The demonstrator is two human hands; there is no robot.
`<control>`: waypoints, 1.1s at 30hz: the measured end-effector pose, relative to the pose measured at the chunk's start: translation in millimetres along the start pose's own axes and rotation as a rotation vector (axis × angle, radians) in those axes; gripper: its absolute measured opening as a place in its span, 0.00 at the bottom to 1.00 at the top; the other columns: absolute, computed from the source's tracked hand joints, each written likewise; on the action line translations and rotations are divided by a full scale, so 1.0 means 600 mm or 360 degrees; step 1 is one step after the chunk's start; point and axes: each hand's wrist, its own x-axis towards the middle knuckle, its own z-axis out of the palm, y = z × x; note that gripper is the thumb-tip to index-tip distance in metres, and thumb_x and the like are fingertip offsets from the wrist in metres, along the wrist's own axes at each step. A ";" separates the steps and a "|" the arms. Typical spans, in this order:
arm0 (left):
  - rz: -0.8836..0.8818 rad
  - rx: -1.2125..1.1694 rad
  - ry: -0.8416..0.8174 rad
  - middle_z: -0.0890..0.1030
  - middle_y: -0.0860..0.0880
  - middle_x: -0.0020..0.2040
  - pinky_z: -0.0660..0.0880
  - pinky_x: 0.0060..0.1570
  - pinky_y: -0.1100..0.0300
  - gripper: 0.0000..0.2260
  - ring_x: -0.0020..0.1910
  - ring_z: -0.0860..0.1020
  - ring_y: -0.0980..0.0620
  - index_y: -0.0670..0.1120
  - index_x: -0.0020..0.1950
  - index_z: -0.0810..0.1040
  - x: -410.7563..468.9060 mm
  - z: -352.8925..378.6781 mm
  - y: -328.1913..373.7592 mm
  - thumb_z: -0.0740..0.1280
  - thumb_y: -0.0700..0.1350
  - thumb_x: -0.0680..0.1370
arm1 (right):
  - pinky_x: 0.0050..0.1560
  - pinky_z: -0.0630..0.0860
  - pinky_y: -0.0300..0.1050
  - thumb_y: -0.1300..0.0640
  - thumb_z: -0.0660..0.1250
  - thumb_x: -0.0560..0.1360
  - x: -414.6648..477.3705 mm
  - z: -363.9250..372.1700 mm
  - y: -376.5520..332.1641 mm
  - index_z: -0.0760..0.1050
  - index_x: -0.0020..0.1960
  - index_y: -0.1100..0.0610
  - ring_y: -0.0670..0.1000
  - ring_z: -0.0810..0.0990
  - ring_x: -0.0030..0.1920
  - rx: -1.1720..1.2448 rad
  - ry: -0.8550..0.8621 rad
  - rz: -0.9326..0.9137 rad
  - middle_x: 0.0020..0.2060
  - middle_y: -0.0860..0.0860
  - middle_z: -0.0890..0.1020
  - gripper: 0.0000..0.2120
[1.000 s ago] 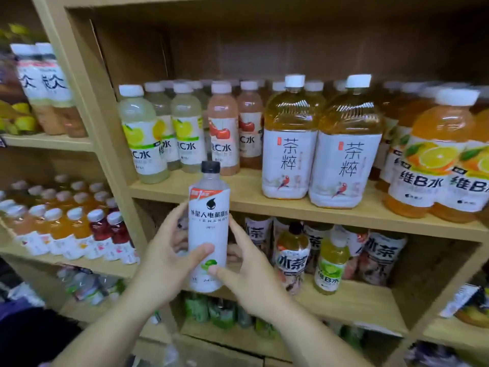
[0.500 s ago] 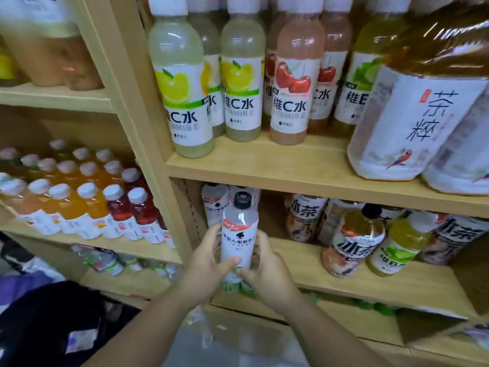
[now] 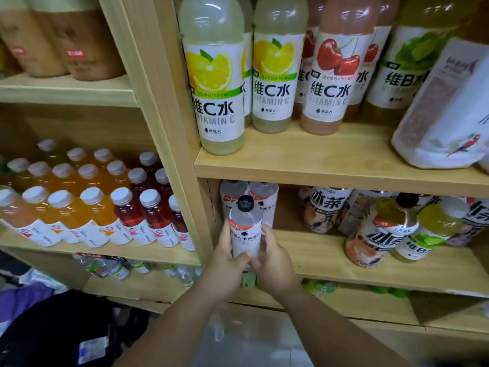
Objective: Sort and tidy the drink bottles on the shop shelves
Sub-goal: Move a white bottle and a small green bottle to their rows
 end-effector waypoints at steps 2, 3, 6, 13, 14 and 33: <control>-0.0030 -0.0034 -0.0037 0.73 0.70 0.69 0.75 0.64 0.63 0.35 0.67 0.73 0.68 0.63 0.81 0.54 -0.014 -0.009 0.010 0.62 0.33 0.83 | 0.53 0.80 0.49 0.59 0.73 0.72 0.002 0.006 0.002 0.62 0.74 0.41 0.50 0.82 0.57 0.0024 0.0028 0.0008 0.59 0.48 0.83 0.36; -0.0016 -0.0035 -0.0055 0.72 0.75 0.65 0.75 0.64 0.64 0.34 0.67 0.72 0.70 0.62 0.81 0.53 -0.021 -0.013 0.012 0.62 0.34 0.83 | 0.54 0.81 0.51 0.60 0.73 0.72 0.003 0.009 0.004 0.63 0.74 0.41 0.50 0.82 0.58 0.0035 0.0036 0.0016 0.59 0.48 0.83 0.36; 0.0021 -0.0036 -0.0085 0.66 0.73 0.69 0.70 0.72 0.57 0.34 0.75 0.67 0.62 0.59 0.83 0.51 -0.032 -0.020 0.009 0.61 0.35 0.84 | 0.56 0.80 0.50 0.63 0.74 0.72 0.007 0.016 0.003 0.63 0.76 0.43 0.49 0.81 0.59 0.0048 0.0044 0.0056 0.61 0.48 0.83 0.38; -0.0046 -0.0217 -0.0154 0.69 0.67 0.65 0.75 0.50 0.73 0.40 0.51 0.77 0.75 0.62 0.79 0.51 -0.039 -0.023 0.023 0.57 0.24 0.80 | 0.55 0.80 0.56 0.59 0.73 0.71 0.032 0.048 -0.007 0.68 0.71 0.49 0.55 0.82 0.56 0.0018 0.0065 0.0084 0.56 0.52 0.84 0.31; -0.0067 -0.0256 -0.0155 0.68 0.67 0.63 0.75 0.45 0.75 0.40 0.45 0.78 0.77 0.61 0.79 0.50 -0.038 -0.023 0.023 0.56 0.23 0.79 | 0.54 0.80 0.57 0.56 0.72 0.70 0.035 0.054 -0.005 0.69 0.69 0.49 0.56 0.82 0.56 0.0011 0.0073 0.0082 0.55 0.52 0.84 0.29; 0.0135 0.0058 0.0210 0.80 0.55 0.56 0.72 0.46 0.68 0.14 0.49 0.80 0.63 0.57 0.60 0.74 -0.025 0.149 0.030 0.69 0.41 0.80 | 0.56 0.81 0.50 0.53 0.75 0.76 -0.070 -0.183 0.101 0.76 0.67 0.51 0.44 0.80 0.54 0.0009 0.0610 0.0134 0.59 0.46 0.81 0.21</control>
